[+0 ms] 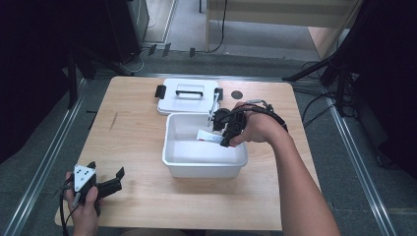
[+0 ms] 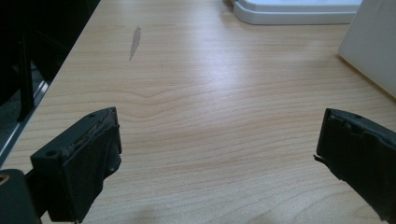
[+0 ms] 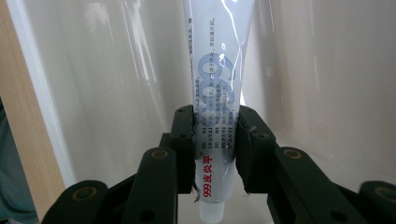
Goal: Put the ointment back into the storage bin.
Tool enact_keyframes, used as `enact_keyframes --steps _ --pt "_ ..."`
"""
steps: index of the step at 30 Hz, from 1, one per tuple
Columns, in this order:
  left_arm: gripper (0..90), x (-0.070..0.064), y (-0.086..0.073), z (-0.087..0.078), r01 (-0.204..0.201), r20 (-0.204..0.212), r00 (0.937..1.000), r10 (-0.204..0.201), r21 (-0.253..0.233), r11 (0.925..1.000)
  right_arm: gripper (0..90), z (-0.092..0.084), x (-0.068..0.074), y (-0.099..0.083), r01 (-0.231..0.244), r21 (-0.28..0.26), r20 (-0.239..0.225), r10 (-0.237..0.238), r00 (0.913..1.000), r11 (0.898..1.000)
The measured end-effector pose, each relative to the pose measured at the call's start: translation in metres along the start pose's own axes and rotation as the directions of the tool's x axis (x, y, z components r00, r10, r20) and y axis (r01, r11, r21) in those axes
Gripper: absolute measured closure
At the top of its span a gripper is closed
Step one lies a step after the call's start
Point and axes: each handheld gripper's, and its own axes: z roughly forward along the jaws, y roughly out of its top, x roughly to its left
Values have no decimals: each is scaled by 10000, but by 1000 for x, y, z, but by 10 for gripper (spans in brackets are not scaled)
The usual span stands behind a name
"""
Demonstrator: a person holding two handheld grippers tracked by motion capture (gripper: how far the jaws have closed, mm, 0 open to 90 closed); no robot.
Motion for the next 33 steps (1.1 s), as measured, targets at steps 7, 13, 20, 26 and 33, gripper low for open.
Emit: enact_keyframes --steps 7,13,20,26,33 --pt "6 0 0 0 1 -2 10000 -1 -19 10000 718 3 1 -2 -114 66 -76 114 9999 9999" --pt "6 0 0 0 -6 -2 10000 6 -19 10000 718 5 1 -2 -34 74 -82 35 10000 10000" --pt "6 0 0 0 8 -8 10000 -8 -33 10000 717 9 1 -3 -78 95 -202 80 9998 9999" --pt "6 0 0 0 -4 -7 10000 4 -32 10000 717 16 2 -4 -98 134 -300 102 9995 9999" --pt "6 0 0 0 19 -5 10000 -19 -21 10000 717 25 1 -6 7 78 -437 -3 9990 10000"
